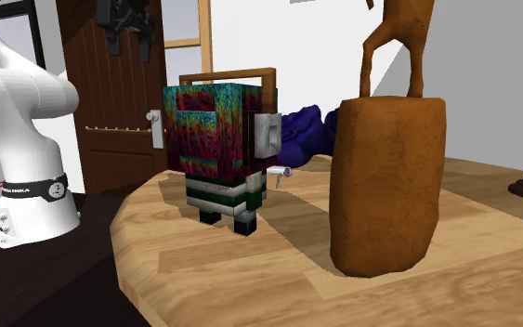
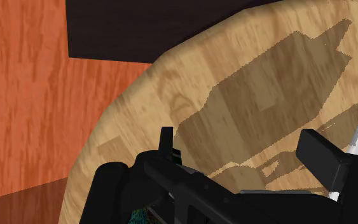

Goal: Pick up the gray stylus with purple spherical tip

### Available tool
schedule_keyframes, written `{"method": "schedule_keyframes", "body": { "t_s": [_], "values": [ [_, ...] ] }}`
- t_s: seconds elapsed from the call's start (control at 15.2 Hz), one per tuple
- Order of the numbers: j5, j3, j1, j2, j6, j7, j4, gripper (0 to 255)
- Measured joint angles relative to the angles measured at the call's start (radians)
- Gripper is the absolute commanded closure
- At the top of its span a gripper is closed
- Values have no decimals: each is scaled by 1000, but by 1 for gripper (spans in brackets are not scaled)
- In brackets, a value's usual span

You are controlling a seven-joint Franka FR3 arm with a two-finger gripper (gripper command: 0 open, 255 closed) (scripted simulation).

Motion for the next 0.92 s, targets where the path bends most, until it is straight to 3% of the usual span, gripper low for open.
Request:
{"method": "schedule_keyframes", "body": {
  "t_s": [0.2,0.92],
  "values": [
    [-5,-8,11,25,51,-38,-17,0],
    [-3,-44,118,311,487,-356,-71,0]
  ]
}}
